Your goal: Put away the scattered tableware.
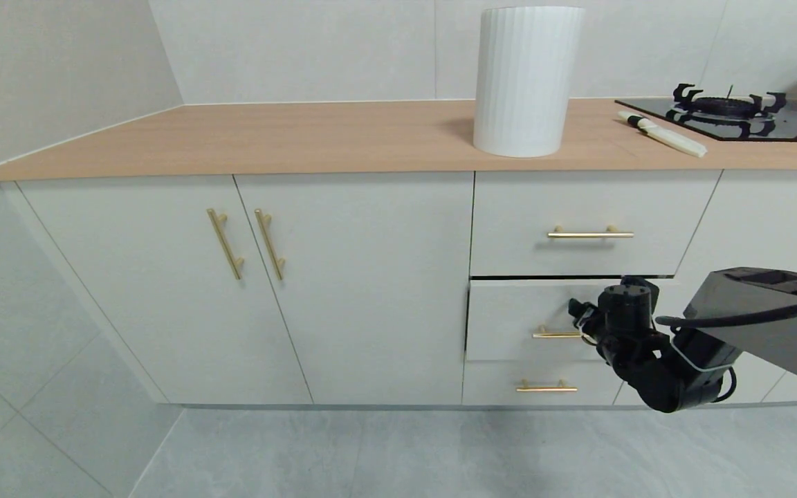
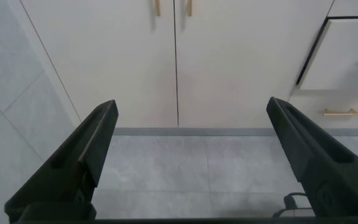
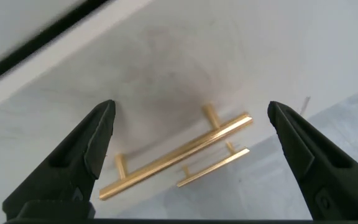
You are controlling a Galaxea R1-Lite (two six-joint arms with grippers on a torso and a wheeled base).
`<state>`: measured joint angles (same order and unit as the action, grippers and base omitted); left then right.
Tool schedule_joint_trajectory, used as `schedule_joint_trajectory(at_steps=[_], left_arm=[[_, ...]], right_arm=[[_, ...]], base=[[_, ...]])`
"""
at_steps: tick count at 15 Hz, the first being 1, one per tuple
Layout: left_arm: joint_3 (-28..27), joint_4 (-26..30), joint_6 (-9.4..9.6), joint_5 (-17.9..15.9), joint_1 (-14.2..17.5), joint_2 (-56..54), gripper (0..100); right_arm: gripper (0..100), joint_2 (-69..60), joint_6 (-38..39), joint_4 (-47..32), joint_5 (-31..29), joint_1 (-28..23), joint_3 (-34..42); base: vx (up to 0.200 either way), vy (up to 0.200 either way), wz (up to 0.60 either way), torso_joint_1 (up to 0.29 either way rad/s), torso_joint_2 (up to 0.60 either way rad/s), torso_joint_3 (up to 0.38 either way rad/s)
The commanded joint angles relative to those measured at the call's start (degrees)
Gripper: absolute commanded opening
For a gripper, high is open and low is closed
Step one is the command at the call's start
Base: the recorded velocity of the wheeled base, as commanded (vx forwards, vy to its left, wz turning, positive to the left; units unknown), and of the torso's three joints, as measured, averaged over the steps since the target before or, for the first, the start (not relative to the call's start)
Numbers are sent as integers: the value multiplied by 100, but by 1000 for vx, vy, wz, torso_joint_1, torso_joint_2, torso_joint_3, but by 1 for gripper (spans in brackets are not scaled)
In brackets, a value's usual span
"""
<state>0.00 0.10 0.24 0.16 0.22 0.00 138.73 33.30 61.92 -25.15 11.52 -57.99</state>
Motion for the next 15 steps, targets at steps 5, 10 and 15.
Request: schedule_joint_trajectory(at_steps=[5,10,15], left_arm=[[0,-1,2,2,4,0,100],[0,-1,2,2,4,0,100],[0,-1,2,2,4,0,100]], right_arm=[[100,75,115,-13,-34,-194,-274],[100,137,115,-22,-34,-387,-415],[100,154,115,-22,-43,-475,-494]], base=[[0,0,0,0,0,0],[0,0,0,0,0,0],[0,0,0,0,0,0]])
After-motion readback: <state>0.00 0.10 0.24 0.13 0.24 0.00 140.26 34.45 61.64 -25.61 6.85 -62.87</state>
